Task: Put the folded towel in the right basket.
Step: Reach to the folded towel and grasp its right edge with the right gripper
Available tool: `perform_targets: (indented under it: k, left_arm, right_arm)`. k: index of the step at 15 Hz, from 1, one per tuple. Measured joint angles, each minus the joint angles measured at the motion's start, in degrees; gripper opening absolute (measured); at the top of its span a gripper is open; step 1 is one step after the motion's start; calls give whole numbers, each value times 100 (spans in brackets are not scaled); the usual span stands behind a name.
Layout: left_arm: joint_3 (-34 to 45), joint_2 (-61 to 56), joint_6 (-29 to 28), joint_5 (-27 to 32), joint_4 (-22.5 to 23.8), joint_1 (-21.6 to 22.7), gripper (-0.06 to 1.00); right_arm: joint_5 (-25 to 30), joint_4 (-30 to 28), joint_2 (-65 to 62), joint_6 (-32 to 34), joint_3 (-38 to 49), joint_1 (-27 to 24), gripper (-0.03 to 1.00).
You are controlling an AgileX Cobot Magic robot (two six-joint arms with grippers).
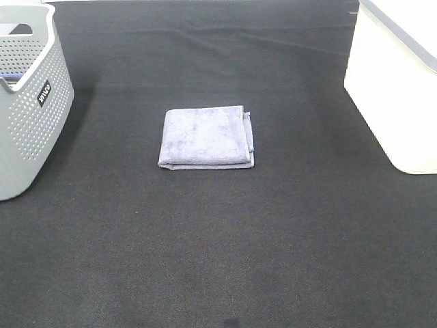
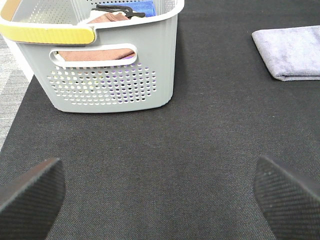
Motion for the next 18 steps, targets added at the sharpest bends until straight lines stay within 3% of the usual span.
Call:
perform_targets:
  k: [18]
  left_arm:
    - [0, 0, 0, 0, 0, 0, 97]
  right_arm:
    - [0, 0, 0, 0, 0, 0, 77]
